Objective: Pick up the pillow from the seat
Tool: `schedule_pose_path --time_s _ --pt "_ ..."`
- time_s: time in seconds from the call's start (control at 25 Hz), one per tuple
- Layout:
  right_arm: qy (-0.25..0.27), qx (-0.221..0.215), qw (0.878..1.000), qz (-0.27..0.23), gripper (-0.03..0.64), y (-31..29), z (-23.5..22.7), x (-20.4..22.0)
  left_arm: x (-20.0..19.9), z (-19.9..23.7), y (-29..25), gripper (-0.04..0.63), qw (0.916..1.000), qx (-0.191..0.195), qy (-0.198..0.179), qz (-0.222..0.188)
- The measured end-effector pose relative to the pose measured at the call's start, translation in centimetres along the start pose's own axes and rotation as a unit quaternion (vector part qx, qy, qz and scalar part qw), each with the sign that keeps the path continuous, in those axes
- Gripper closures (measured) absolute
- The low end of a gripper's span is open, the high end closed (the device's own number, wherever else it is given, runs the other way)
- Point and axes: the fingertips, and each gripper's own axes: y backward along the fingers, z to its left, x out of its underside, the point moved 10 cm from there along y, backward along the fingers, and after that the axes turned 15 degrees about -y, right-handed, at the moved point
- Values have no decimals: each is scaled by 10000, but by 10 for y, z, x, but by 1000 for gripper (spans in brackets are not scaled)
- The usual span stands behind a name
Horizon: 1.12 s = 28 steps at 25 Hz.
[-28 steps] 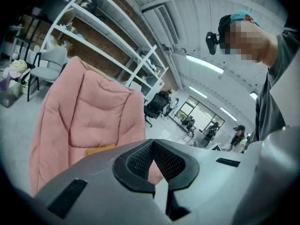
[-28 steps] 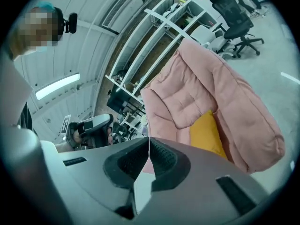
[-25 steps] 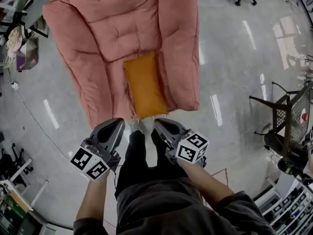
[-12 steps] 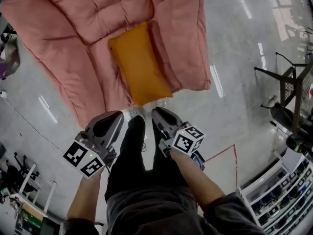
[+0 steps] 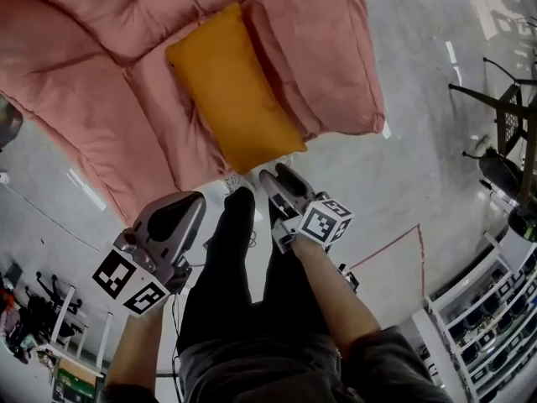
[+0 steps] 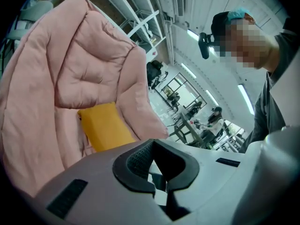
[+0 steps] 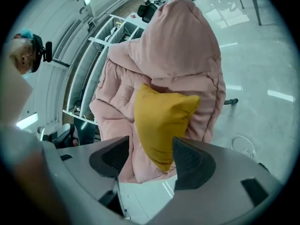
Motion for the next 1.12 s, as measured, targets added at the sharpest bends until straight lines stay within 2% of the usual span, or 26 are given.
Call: schedule_pose_path --time_s 0.4,0.64,1.12 --pt "-251 -216 9993 -196 288 -25 -30 2 17 6 -8 586 9997 168 114 100" --pt "-270 -434 9985 -207 270 -46 -31 -6 25 12 -13 586 9995 194 170 184" --pt "-503 -125 9986 -142 270 -66 -30 -9 12 15 -10 586 9994 181 195 200"
